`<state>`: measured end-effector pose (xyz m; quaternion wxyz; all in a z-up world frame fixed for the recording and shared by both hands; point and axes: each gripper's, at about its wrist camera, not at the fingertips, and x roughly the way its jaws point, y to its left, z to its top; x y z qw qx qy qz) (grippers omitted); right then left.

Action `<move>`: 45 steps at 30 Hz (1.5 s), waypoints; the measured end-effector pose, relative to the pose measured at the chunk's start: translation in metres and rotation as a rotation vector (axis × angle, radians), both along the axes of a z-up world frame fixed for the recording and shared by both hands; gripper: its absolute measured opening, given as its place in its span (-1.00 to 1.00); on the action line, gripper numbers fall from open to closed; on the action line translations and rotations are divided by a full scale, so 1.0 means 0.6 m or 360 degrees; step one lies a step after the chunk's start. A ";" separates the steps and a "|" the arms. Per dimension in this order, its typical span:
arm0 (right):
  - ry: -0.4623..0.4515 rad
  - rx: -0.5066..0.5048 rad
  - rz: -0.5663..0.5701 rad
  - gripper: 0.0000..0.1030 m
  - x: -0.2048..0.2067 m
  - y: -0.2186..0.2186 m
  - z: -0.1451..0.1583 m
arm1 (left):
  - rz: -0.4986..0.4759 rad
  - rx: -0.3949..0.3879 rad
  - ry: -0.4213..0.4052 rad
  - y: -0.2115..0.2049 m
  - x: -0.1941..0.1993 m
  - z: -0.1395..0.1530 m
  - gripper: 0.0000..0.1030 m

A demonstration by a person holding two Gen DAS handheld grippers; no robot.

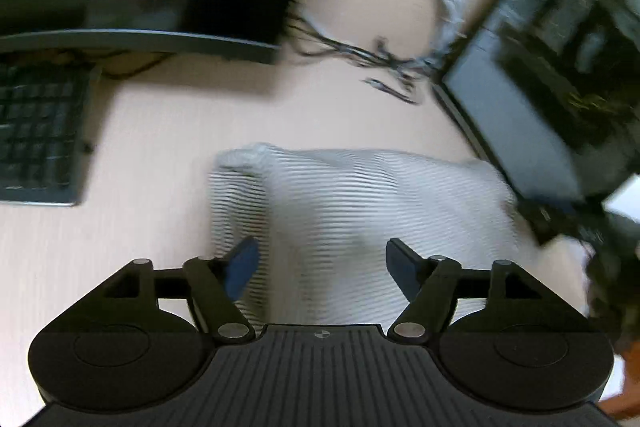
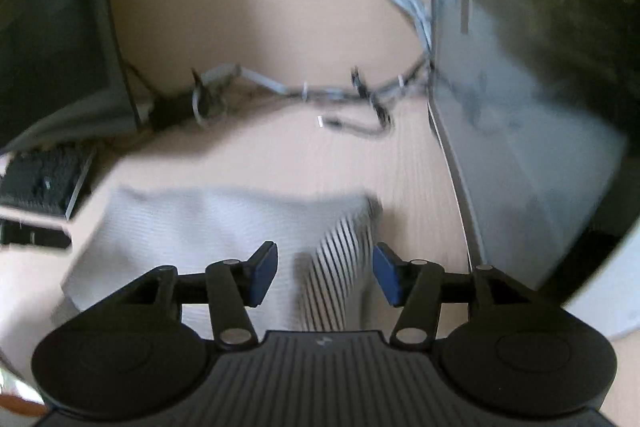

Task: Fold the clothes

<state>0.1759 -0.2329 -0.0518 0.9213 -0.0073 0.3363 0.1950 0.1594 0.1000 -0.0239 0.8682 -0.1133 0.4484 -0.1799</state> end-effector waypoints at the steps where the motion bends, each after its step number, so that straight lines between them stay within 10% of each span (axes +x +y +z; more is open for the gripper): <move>1: -0.0027 -0.0005 0.0017 -0.08 0.004 0.007 0.003 | -0.0049 -0.0012 0.0012 -0.013 -0.003 -0.001 0.47; 12: 0.0013 -0.0282 0.0198 -0.32 0.029 0.052 -0.081 | -0.0317 -0.0078 0.0332 -0.095 0.037 -0.080 0.48; 25: 0.0222 -0.0045 0.0327 0.09 -0.096 0.097 -0.075 | -0.0118 0.0086 0.0042 -0.120 0.151 -0.079 0.59; 32: 0.0045 0.0007 0.0192 0.06 -0.087 0.063 -0.018 | -0.0142 0.0010 -0.0055 -0.090 0.130 -0.040 0.63; 35: 0.0018 -0.0104 0.0105 -0.25 -0.063 0.044 -0.025 | -0.0201 -0.0052 -0.0094 -0.091 0.102 -0.015 0.59; 45: 0.0164 -0.0223 0.0056 -0.29 -0.071 0.031 -0.088 | -0.0333 -0.0021 0.0150 -0.126 0.077 -0.076 0.33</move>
